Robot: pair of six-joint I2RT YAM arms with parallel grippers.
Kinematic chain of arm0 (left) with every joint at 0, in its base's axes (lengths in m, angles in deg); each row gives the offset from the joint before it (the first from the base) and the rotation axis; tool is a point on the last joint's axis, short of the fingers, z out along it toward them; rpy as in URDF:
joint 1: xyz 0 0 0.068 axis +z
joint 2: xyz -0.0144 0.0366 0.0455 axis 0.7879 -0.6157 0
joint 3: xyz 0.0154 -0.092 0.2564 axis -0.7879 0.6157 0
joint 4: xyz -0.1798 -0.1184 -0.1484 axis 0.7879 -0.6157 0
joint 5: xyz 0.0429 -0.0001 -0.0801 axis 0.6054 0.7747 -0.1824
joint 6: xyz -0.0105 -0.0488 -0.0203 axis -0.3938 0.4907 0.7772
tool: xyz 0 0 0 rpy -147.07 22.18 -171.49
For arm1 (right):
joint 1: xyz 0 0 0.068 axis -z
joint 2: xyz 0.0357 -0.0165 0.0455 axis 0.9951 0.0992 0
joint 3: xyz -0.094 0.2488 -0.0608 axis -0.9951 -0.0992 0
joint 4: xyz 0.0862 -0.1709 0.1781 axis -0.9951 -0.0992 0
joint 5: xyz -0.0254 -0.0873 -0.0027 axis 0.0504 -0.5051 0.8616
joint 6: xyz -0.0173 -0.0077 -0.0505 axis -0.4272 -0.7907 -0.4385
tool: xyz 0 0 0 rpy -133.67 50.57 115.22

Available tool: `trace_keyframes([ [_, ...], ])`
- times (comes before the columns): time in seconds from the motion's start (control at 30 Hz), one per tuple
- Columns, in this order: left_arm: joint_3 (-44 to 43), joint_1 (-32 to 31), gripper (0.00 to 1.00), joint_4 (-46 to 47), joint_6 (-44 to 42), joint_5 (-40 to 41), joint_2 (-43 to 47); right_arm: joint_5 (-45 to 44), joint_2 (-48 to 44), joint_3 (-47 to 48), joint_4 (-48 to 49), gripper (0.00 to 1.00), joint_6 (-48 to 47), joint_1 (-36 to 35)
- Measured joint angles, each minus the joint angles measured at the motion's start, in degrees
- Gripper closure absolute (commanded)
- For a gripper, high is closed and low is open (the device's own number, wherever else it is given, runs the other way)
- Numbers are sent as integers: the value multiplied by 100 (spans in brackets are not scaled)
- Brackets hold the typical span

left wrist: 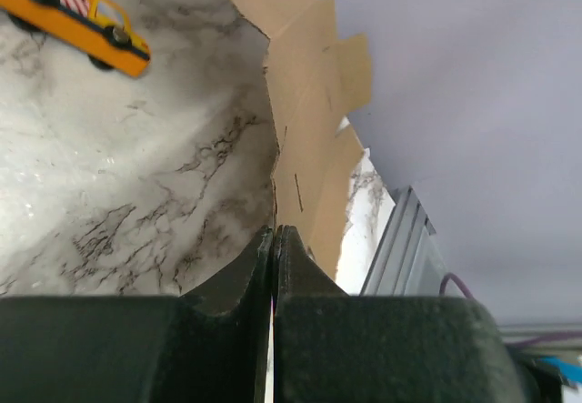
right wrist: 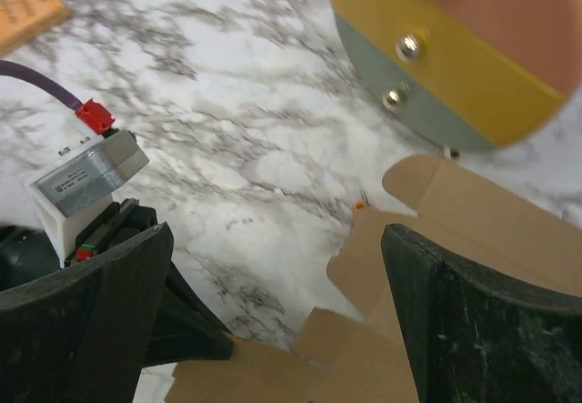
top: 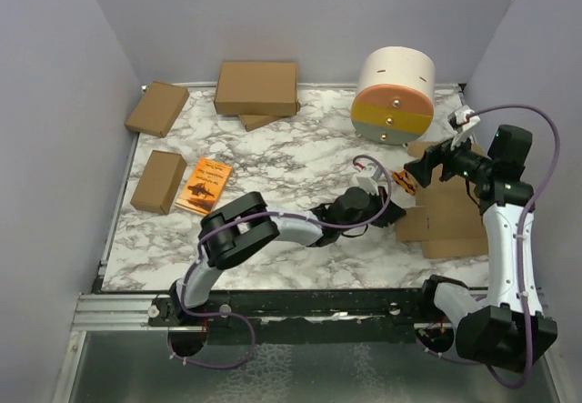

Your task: Fold the paper box

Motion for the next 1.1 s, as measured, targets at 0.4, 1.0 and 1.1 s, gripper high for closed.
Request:
trace_keyframes([
  [0.4, 2789, 251, 100, 824, -905, 354, 2037, 2597, 302, 892, -636, 1, -796, 0],
  [1.0, 5477, 1412, 100, -715, 295, 1709, 6284, 4039, 1069, -841, 1222, 1, 17, -98],
  [1.1, 5532, 1412, 100, -1036, 503, 1740, 6387, 3836, 1429, -839, 1349, 1, 46, -402],
])
